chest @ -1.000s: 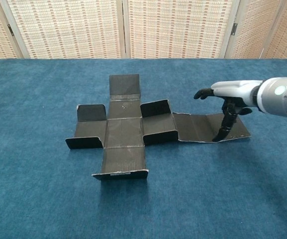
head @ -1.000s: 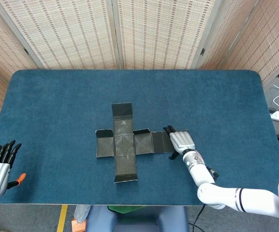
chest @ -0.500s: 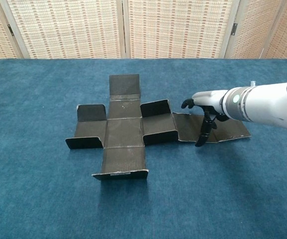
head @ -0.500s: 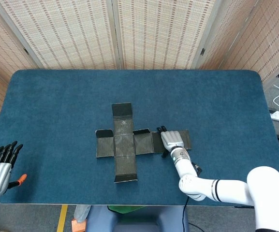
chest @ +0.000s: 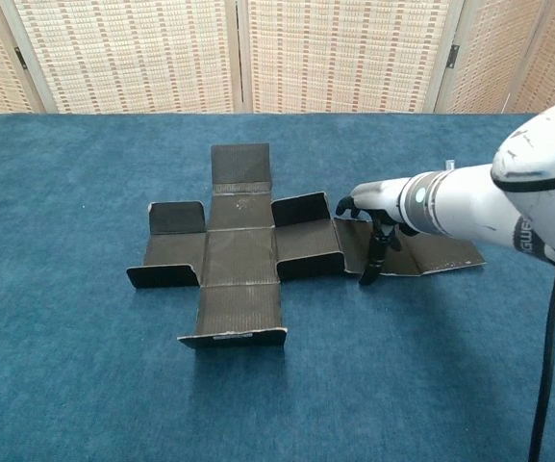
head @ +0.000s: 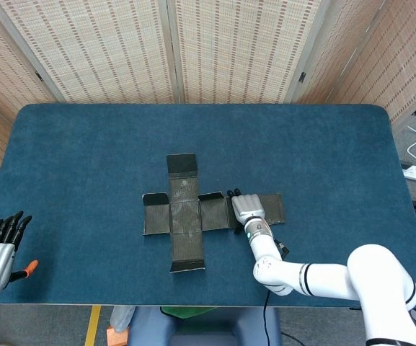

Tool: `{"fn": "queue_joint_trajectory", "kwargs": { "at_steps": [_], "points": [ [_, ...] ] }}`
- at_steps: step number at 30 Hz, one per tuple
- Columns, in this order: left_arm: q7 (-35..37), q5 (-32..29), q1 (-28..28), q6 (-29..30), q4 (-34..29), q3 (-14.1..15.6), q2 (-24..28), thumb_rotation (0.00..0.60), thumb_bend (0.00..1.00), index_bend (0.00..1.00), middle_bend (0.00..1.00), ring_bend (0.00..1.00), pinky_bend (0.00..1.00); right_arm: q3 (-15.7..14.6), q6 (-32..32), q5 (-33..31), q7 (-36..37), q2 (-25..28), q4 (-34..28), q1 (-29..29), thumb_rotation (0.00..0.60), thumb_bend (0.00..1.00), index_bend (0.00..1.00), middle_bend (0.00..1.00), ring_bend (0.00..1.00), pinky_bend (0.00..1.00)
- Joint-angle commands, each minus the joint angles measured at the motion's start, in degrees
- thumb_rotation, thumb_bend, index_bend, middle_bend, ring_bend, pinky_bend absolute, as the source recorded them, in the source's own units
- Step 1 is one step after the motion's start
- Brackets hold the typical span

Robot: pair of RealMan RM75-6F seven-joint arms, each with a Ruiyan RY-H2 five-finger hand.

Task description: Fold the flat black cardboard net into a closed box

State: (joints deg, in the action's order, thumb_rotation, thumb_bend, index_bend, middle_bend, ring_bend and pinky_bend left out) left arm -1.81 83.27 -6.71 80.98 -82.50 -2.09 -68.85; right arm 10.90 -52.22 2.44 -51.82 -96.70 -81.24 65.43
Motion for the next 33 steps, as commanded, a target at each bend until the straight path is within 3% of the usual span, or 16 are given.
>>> {"fn": "queue_joint_trajectory", "kwargs": {
  "at_steps": [1, 6, 11, 15, 17, 21, 23, 28, 30, 33],
  "points": [
    [0.3, -0.2, 0.1, -0.2, 0.3, 0.0, -0.1, 0.6, 0.24, 0.0, 0.0, 0.0, 0.02, 0.1, -0.3, -1.1, -0.9, -0.9, 0.9, 0.9, 0.6, 0.11, 0.0, 0.05, 0.7, 0.92],
    [1.0, -0.4, 0.2, -0.1, 0.9, 0.1, -0.2, 0.6, 0.24, 0.0, 0.0, 0.0, 0.02, 0.1, -1.0, -3.0, -2.8, -2.3, 2.4, 2.2, 0.6, 0.16, 0.05, 0.12, 0.71, 0.93],
    [2.2, 0.0, -0.2, 0.1, 2.2, -0.4, -0.8, 0.6, 0.24, 0.0, 0.0, 0.0, 0.02, 0.0, -2.2, -2.6, -3.8, -3.6, 3.1, 2.7, 0.6, 0.23, 0.3, 0.3, 0.74, 0.96],
    [2.7, 0.6, -1.7, 0.4, 4.6, -1.9, -2.3, 0.6, 0.24, 0.03, 0.0, 0.03, 0.05, 0.0, -3.2, 3.6, -0.4, -2.7, 0.9, 0.8, 0.6, 0.25, 0.43, 0.42, 0.75, 0.96],
    [3.3, 0.8, -2.9, -0.1, 6.0, -2.7, -3.3, 0.6, 0.24, 0.1, 0.04, 0.14, 0.15, -0.5, -4.1, 8.0, 2.2, -2.2, -0.5, -0.8, 0.6, 0.26, 0.45, 0.46, 0.76, 0.97],
    [4.4, 0.8, -7.1, -3.4, 8.6, -4.8, -5.8, 0.6, 0.28, 0.24, 0.21, 0.52, 0.48, -2.9, -7.3, 18.9, 7.3, -2.1, -2.4, -4.5, 0.6, 0.26, 0.47, 0.48, 0.77, 0.98],
    [3.9, 0.4, -9.2, -5.3, 10.2, -5.8, -7.4, 0.6, 0.29, 0.26, 0.25, 0.6, 0.6, -4.0, -9.3, 23.0, 9.0, -2.5, -2.6, -6.0, 0.6, 0.26, 0.47, 0.49, 0.77, 0.98],
    [3.2, -0.3, -12.1, -8.3, 12.4, -6.8, -9.7, 0.6, 0.29, 0.24, 0.24, 0.65, 0.65, -5.6, -12.3, 28.2, 10.3, -3.4, -2.3, -8.0, 0.6, 0.26, 0.47, 0.51, 0.78, 0.99],
    [-0.3, -1.2, -16.3, -13.5, 14.5, -7.6, -12.7, 0.6, 0.27, 0.18, 0.21, 0.66, 0.66, -8.6, -18.2, 34.6, 8.9, -5.0, -1.1, -9.6, 0.6, 0.26, 0.47, 0.52, 0.78, 0.99],
    [-4.4, -3.9, -19.4, -16.7, 17.5, -9.1, -17.0, 0.6, 0.24, 0.12, 0.17, 0.66, 0.68, -10.1, -22.2, 39.2, 9.2, -7.2, 0.2, -12.0, 0.6, 0.26, 0.47, 0.52, 0.78, 0.99]
  ]
}}
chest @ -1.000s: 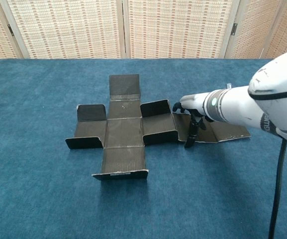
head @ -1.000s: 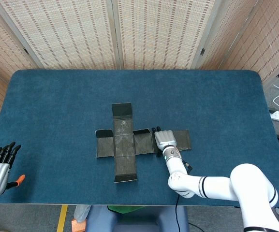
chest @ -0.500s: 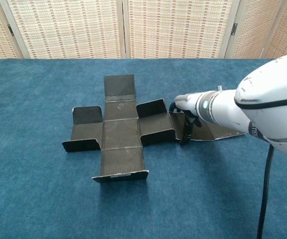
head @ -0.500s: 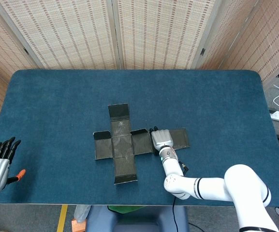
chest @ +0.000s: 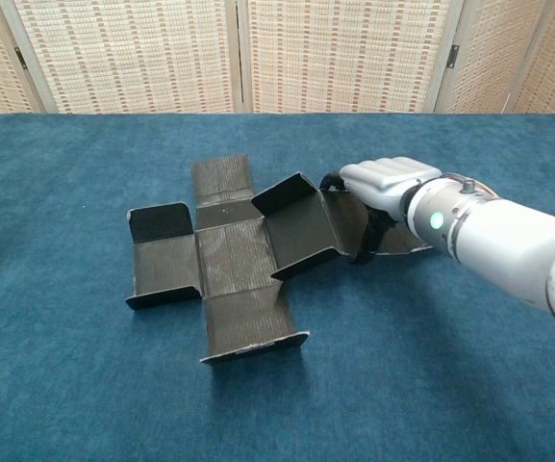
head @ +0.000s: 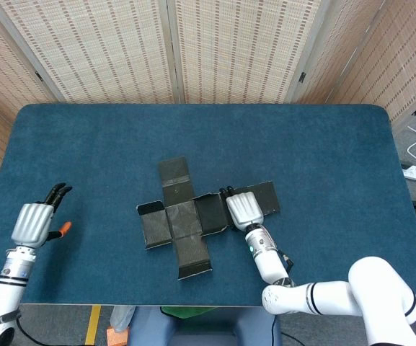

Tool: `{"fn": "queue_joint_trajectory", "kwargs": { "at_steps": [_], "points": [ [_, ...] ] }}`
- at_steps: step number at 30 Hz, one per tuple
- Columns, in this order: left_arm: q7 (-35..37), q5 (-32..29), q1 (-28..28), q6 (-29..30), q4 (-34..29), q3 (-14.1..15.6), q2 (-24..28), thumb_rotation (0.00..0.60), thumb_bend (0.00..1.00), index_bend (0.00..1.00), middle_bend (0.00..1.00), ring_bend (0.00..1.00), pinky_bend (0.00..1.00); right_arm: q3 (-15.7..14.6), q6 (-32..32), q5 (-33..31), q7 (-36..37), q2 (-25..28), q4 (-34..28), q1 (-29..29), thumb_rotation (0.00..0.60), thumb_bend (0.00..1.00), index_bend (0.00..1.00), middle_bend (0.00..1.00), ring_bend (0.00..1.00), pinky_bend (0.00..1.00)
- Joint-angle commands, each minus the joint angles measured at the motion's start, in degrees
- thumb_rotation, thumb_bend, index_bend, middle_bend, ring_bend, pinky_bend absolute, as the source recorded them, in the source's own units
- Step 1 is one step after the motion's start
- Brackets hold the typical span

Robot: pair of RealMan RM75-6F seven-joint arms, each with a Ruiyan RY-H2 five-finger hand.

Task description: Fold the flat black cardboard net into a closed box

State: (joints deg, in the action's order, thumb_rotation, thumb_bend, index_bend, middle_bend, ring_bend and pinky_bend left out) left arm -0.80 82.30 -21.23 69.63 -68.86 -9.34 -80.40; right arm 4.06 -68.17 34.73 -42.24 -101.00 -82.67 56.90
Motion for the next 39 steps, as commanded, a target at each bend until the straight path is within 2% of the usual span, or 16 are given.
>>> {"fn": "queue_joint_trajectory", "kwargs": {
  "at_steps": [1, 5, 11, 15, 29, 32, 39],
  "points": [
    [-6.2, -3.3, -5.6, -5.8, 4.9, -2.2, -6.6, 0.6, 0.23, 0.11, 0.16, 0.66, 0.68, -3.4, -7.0, 8.0, -0.5, -3.4, 2.1, -4.0, 0.6, 0.26, 0.47, 0.52, 0.78, 0.99],
    [-7.6, -5.3, -8.1, -7.5, 9.5, -3.1, -11.5, 0.6, 0.21, 0.07, 0.13, 0.64, 0.69, -4.5, -9.8, 12.4, -1.6, -5.0, 4.0, -6.2, 0.6, 0.26, 0.47, 0.52, 0.78, 0.99],
    [-7.5, -6.4, -10.6, -8.8, 13.8, -3.4, -16.7, 0.6, 0.18, 0.0, 0.01, 0.55, 0.66, -3.3, -9.1, 15.1, -2.8, -5.2, 3.4, -8.0, 0.6, 0.26, 0.47, 0.52, 0.78, 0.99],
    [-5.3, -5.9, -11.6, -9.2, 14.7, -2.8, -18.7, 0.6, 0.17, 0.0, 0.0, 0.51, 0.62, -1.9, -8.6, 16.1, -4.5, -5.4, 2.9, -8.5, 0.6, 0.25, 0.47, 0.52, 0.78, 0.99],
    [-0.5, -2.7, -12.9, -7.4, 19.9, 0.2, -24.2, 0.6, 0.16, 0.0, 0.0, 0.5, 0.6, 1.7, -6.5, 18.4, -7.7, -6.5, 3.1, -10.2, 0.6, 0.25, 0.47, 0.53, 0.78, 0.99],
    [4.8, -2.2, -12.6, -7.5, 17.7, 0.6, -24.3, 0.6, 0.16, 0.0, 0.0, 0.5, 0.6, 2.4, -5.7, 18.7, -7.8, -6.7, 3.3, -10.5, 0.6, 0.25, 0.47, 0.53, 0.78, 0.99],
    [20.4, 0.9, -12.6, -7.8, 11.2, 2.2, -20.8, 0.6, 0.16, 0.0, 0.0, 0.49, 0.57, 4.3, -1.4, 17.9, -9.1, -6.4, 3.9, -9.5, 0.6, 0.25, 0.47, 0.53, 0.78, 0.99]
  ]
}}
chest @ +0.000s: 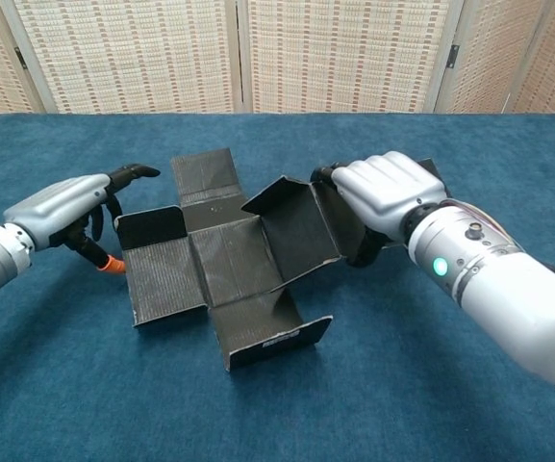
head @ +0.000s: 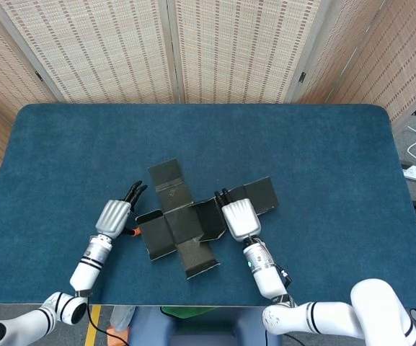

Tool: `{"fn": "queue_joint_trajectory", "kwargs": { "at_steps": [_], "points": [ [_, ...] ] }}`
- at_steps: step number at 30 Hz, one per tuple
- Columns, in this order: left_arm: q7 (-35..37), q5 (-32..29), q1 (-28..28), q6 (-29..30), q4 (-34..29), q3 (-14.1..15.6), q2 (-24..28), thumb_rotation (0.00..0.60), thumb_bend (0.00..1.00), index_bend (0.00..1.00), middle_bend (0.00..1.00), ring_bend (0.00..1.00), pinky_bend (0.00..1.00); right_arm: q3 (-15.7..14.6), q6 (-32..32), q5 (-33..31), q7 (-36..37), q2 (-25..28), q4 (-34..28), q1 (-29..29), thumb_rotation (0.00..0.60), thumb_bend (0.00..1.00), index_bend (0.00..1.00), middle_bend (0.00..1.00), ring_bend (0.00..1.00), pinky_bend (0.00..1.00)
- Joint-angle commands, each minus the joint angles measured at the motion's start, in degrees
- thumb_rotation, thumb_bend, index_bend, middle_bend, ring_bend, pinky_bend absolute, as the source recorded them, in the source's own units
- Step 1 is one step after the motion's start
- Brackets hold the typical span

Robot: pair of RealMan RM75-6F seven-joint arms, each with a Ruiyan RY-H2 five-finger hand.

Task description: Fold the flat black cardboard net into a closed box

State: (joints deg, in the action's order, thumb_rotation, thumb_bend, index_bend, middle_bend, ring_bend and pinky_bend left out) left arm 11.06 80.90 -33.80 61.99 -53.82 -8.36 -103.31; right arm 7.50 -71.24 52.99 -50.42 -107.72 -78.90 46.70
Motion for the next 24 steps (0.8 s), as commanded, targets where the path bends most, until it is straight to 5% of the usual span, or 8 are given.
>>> {"fn": "queue_joint_trajectory", "kwargs": {
  "at_steps": [1, 11, 24],
  "points": [
    [9.7, 2.8, -0.1, 0.3, -3.9, 1.4, 2.2, 0.6, 0.16, 0.0, 0.0, 0.49, 0.57, 1.1, 2.2, -0.5, -1.4, 0.5, 0.1, 1.0, 0.6, 0.25, 0.47, 0.53, 0.78, 0.99],
    [14.8, 5.7, -1.2, 2.3, -9.1, 1.9, 4.3, 0.6, 0.16, 0.0, 0.0, 0.46, 0.57, 3.0, 8.7, -0.8, -8.4, 5.3, -4.0, 6.0, 0.6, 0.26, 0.47, 0.53, 0.78, 0.99],
    [14.5, 4.1, -6.1, -5.8, -13.0, 1.4, 7.1, 0.6, 0.16, 0.0, 0.0, 0.42, 0.59, -0.8, 16.8, 5.3, -14.6, 13.6, -6.6, 12.6, 0.6, 0.26, 0.47, 0.54, 0.8, 1.0]
  ]
}}
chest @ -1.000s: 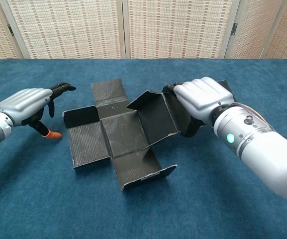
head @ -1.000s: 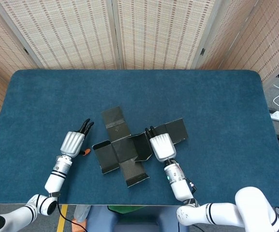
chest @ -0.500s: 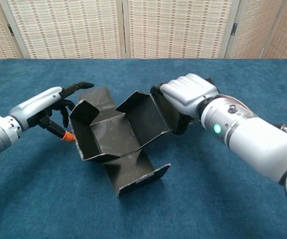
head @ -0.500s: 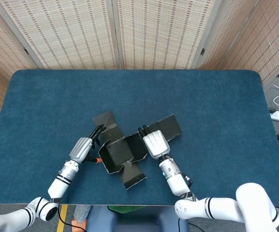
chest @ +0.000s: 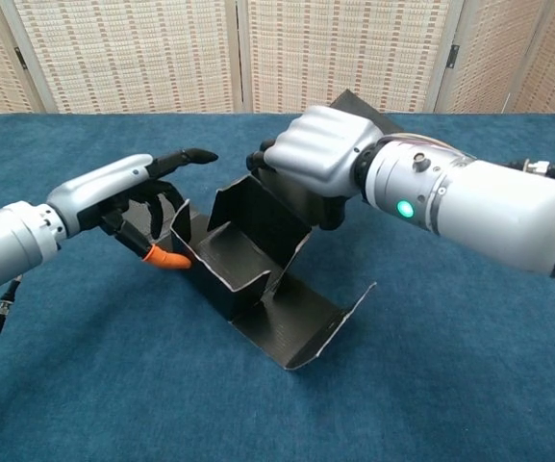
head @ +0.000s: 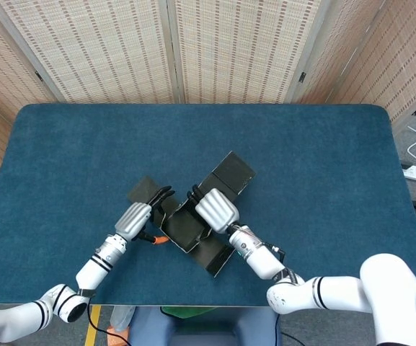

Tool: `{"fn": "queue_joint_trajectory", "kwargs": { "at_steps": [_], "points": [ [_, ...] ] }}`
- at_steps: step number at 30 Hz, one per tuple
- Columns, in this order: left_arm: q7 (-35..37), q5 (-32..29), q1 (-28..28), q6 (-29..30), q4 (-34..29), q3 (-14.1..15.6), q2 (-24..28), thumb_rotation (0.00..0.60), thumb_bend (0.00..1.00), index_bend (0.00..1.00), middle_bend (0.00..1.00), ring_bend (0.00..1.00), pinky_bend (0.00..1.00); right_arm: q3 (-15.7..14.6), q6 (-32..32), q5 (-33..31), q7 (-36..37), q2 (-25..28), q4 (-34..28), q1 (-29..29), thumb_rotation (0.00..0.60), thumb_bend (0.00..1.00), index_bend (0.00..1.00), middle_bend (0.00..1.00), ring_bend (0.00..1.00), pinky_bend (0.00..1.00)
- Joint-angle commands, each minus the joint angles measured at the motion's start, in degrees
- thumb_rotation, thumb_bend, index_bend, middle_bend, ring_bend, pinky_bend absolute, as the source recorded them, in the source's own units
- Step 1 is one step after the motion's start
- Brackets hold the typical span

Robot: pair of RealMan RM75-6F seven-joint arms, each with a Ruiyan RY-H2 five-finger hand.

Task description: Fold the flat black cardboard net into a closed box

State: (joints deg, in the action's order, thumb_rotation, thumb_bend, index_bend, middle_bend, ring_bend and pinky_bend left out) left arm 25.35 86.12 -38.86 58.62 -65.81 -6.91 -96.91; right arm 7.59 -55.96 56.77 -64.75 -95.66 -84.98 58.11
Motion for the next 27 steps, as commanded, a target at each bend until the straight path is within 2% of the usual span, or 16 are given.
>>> {"fn": "queue_joint_trajectory", "kwargs": {
  "at_steps": [1, 9, 17, 20, 23, 27],
  "points": [
    [0.3, -1.4, -1.3, -3.2, -1.3, 0.0, 1.0, 0.6, 0.16, 0.0, 0.0, 0.42, 0.59, -1.1, 2.1, 2.1, -0.3, 2.0, -0.6, 1.6, 0.6, 0.26, 0.47, 0.54, 0.8, 1.0],
    [4.9, -3.3, -3.4, -8.8, -3.4, 0.0, 3.1, 0.6, 0.16, 0.0, 0.0, 0.41, 0.63, -3.8, 7.5, 8.5, 0.9, 6.3, -1.1, 5.0, 0.6, 0.26, 0.47, 0.54, 0.8, 1.0],
    [13.2, -3.1, -6.3, -16.6, -5.8, 1.5, 6.3, 0.6, 0.16, 0.0, 0.0, 0.41, 0.64, -5.5, 8.9, 14.4, 4.1, 7.3, 0.1, 6.0, 0.6, 0.26, 0.47, 0.54, 0.8, 1.0],
    [18.3, -2.1, -7.3, -18.9, -6.2, 2.3, 6.9, 0.6, 0.16, 0.0, 0.0, 0.42, 0.64, -5.8, 8.4, 16.6, 6.1, 6.9, 1.2, 5.9, 0.6, 0.26, 0.47, 0.53, 0.8, 1.0],
    [22.7, -0.7, -8.1, -19.8, -5.0, 3.1, 6.5, 0.6, 0.16, 0.04, 0.02, 0.42, 0.63, -5.8, 8.3, 18.2, 8.2, 6.4, 2.5, 5.7, 0.6, 0.26, 0.47, 0.52, 0.8, 1.0],
    [26.9, 0.4, -8.7, -19.4, -2.8, 3.6, 5.1, 0.6, 0.16, 0.14, 0.12, 0.45, 0.63, -5.6, 8.1, 19.2, 9.8, 5.3, 4.9, 5.5, 0.6, 0.26, 0.47, 0.49, 0.8, 1.0]
  ]
}}
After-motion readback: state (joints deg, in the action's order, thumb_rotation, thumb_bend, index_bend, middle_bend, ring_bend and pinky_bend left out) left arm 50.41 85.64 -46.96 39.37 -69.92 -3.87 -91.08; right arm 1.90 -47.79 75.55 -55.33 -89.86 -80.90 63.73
